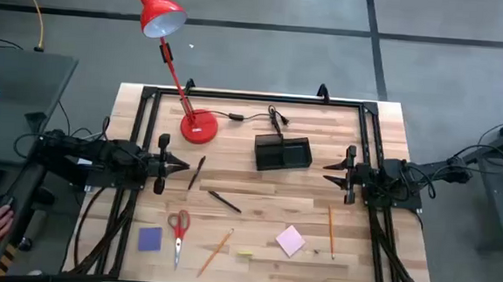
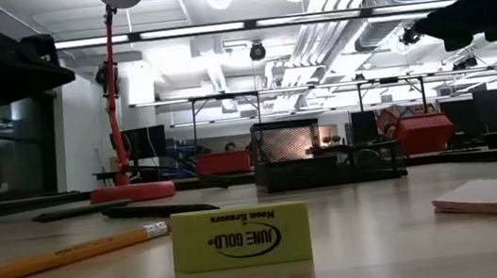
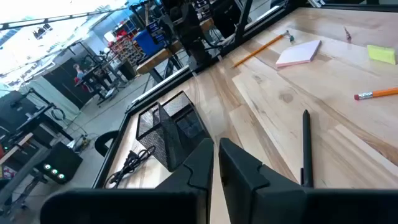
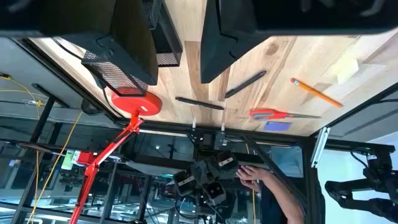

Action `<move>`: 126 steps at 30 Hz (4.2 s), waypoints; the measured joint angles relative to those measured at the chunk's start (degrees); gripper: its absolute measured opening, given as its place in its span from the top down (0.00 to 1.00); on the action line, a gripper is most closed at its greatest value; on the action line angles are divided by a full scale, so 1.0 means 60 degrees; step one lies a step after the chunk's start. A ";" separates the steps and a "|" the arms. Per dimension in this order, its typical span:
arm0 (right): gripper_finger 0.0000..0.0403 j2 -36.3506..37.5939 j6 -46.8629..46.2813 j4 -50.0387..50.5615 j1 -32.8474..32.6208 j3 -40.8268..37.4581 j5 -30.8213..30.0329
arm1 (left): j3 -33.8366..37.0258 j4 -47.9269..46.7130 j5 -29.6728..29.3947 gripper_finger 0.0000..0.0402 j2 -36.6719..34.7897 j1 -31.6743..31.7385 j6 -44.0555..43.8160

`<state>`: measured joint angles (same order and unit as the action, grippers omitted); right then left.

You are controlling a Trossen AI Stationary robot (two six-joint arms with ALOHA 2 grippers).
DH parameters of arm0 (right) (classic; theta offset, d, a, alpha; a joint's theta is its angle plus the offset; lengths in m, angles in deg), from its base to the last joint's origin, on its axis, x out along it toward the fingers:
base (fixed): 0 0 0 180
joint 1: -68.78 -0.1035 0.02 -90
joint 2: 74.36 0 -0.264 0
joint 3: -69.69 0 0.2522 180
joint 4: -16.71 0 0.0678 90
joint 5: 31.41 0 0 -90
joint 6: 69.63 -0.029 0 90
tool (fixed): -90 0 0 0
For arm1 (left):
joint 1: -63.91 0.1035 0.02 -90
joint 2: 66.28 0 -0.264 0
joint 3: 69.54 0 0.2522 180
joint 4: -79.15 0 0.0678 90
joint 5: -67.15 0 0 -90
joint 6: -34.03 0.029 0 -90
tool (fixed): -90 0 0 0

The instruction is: Pick and place office supplies into organizer

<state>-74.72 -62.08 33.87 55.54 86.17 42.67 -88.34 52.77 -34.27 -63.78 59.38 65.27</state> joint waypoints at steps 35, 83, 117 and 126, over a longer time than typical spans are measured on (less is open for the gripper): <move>0.72 0.0003 0.0000 0.0000 0.0000 0.0000 0.0000 | -0.0001 0.0000 0.0000 0.95 -0.0004 0.0004 0.0002; 0.72 0.0001 0.0003 0.0000 0.0000 0.0000 0.0000 | -0.0003 0.0007 -0.1024 0.95 0.0000 0.0004 0.0002; 0.72 0.0001 0.0003 0.0000 0.0000 0.0000 0.0003 | -0.0003 0.0011 -0.1016 0.95 0.0000 0.0003 0.0000; 0.72 0.0002 0.0003 0.0000 -0.0001 0.0000 0.0001 | -0.0003 0.0011 -0.1013 0.95 -0.0003 0.0003 0.0000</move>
<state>-74.71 -62.06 33.87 55.54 86.17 42.67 -88.36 52.84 -40.35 -63.80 59.40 65.27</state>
